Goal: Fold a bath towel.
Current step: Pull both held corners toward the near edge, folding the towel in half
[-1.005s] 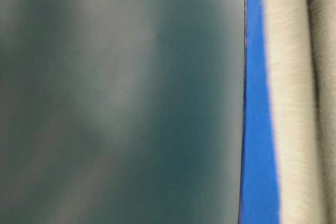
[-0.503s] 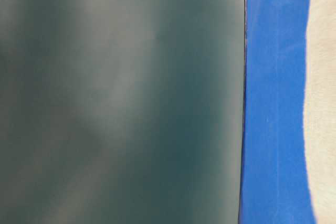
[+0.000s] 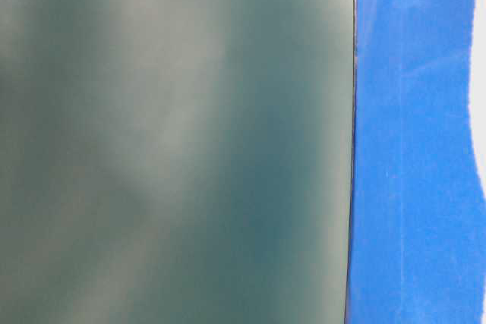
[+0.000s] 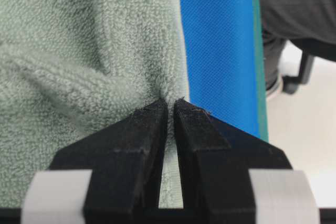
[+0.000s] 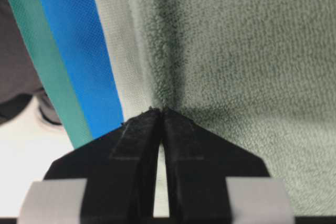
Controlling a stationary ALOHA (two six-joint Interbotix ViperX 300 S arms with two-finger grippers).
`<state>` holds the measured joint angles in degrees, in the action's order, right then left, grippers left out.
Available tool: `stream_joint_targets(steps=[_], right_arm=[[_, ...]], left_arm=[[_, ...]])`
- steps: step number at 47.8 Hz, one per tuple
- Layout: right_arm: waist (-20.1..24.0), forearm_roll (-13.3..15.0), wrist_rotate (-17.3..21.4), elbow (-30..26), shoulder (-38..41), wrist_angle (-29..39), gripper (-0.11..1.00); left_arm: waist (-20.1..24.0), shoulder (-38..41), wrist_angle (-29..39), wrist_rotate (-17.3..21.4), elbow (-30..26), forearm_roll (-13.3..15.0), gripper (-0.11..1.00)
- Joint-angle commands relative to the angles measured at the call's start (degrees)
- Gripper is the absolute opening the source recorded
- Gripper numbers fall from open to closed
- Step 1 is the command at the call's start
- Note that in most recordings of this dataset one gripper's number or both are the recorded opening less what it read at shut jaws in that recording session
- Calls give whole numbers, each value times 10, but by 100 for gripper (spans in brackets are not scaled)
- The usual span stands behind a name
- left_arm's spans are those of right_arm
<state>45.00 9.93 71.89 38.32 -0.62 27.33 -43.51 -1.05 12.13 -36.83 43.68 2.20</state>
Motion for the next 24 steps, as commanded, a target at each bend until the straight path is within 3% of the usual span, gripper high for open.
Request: stream_joint_targets(steps=[1,11,14,24], right_arm=[[4,0,16,-6,-6,-4,2],[5,1,47,-5,-4,-4,3],[5,1,51,-9,-3,-3,4],[9,11,51,-22,-19,26,63]], left_arm=[[-3,-4,1,-2,-6,0,4],[0,-5,1,-3,-5,-1,5],[-2,-4,1,-3,-8,0,15],[-5,-40,31,7,-31,-1,75]])
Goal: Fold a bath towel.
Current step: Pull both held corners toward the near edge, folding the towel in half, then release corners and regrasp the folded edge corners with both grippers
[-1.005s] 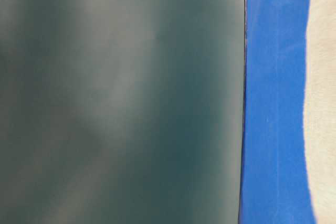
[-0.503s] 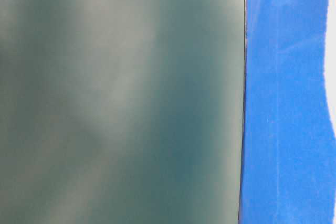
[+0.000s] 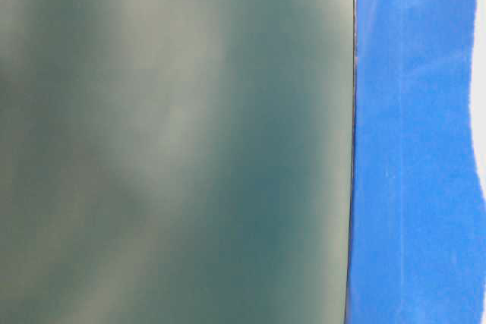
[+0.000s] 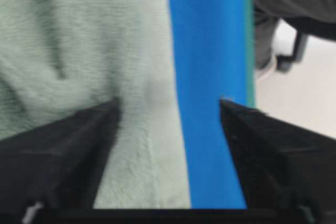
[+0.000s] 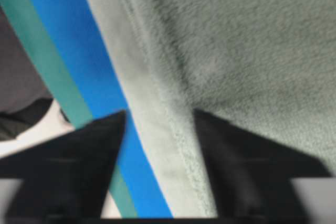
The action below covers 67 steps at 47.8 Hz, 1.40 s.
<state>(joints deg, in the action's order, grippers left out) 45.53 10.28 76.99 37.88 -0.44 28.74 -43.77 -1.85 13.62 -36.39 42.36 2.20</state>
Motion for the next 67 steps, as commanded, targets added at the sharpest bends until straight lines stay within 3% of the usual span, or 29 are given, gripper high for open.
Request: stream_joint_targets(steps=[1,7,17,25,32,38,48,67], right_arm=[[4,13,0,-22,-29,23,65],[3,69,1,-38,-66,79,58],[-30,156,8,-18,-127,209,59],[-119,200,6,47,-167,231,59],[-208,229,-11,133,-196,156,59],[-285,242,-32,193,-202,63,59],[-374,250,-63,256,-181,-47,59],[-375,242,-74,276,-142,-99,58]], left_arm=[[-2,-40,26,4,-20,-1,76],[0,-93,92,5,-24,-4,69],[41,-195,150,18,6,-25,62],[153,-247,134,73,69,-38,62],[257,-241,98,129,125,-38,62],[310,-223,46,166,167,-38,62],[345,-175,-43,187,214,-37,62],[362,-83,-60,187,215,-28,59]])
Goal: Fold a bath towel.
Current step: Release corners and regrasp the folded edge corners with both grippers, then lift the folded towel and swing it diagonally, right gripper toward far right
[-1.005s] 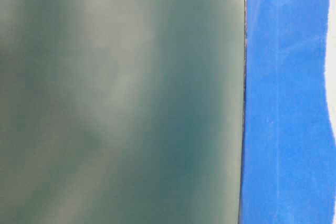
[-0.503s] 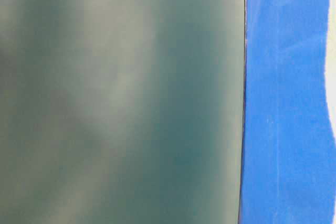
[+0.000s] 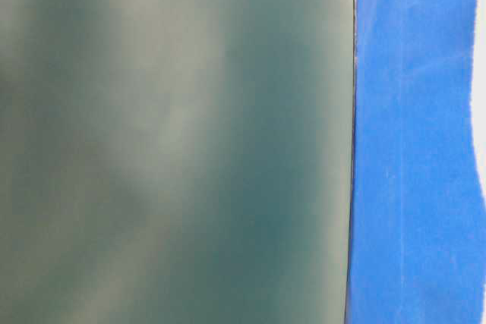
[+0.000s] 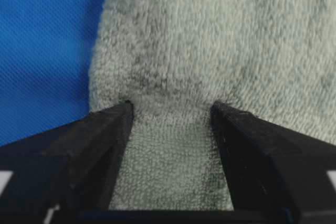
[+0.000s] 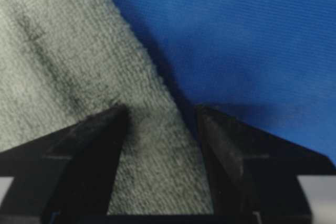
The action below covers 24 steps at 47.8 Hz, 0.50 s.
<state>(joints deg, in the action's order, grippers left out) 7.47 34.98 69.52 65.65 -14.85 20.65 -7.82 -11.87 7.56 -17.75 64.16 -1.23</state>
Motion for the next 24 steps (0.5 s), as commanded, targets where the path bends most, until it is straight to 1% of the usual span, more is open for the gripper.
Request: stream_joint_targets(steps=[1,4,8,12,15,20,23,24], right_arm=[[8,-7,0,-2,3,-25,57],[18,-9,0,-2,2,-43,51],[32,-13,0,-1,2,-59,31],[45,-27,1,-1,1,-60,9],[48,-36,1,-2,-1,-55,8],[55,-47,1,-11,-13,-34,8],[62,-51,1,-24,-33,-4,8],[68,-51,0,-32,-45,16,8]], left_arm=[[2,17,2,1,-3,8,58],[-4,17,6,1,-3,11,53],[-13,17,13,0,-4,11,37],[-22,14,22,-4,-4,11,19],[-25,10,29,-5,-8,13,12],[-34,-14,58,-4,-29,21,12],[-40,-37,91,-4,-48,22,12],[-43,-49,111,-4,-57,22,12]])
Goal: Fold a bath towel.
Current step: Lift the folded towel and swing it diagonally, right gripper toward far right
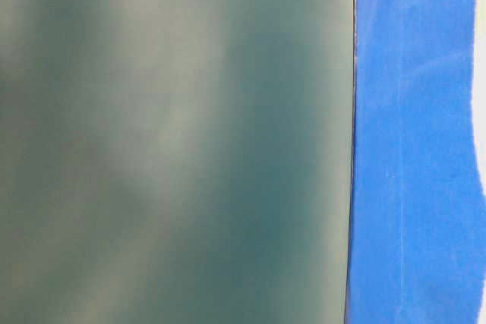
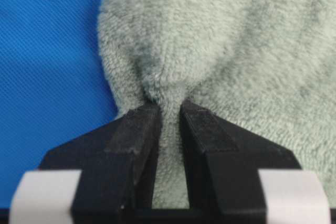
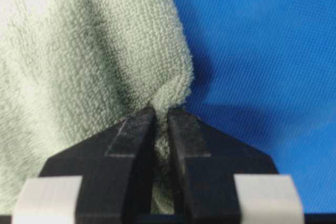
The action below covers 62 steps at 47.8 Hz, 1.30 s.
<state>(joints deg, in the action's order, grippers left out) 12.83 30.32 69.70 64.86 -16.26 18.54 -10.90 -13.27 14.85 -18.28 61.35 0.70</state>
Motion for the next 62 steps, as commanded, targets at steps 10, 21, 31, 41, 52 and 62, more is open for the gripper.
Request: stream_joint_targets(steps=[10,21,31,41,52,62], right_arm=[[71,-3,-4,-106,-130,228,8],[163,2,-5,-207,-201,388,8],[233,52,-4,-295,-207,466,8],[222,133,17,-308,-199,577,8],[101,192,10,-308,-200,637,8],[-82,220,-86,-309,-200,556,8]], left_arm=[[-25,-132,177,-1,-94,3,12],[-33,-235,264,-1,-156,2,11],[-31,-297,322,-2,-213,-2,12],[-35,-308,305,-9,-214,3,11],[-111,-265,175,-33,-221,4,11],[-178,-192,65,-32,-250,1,11]])
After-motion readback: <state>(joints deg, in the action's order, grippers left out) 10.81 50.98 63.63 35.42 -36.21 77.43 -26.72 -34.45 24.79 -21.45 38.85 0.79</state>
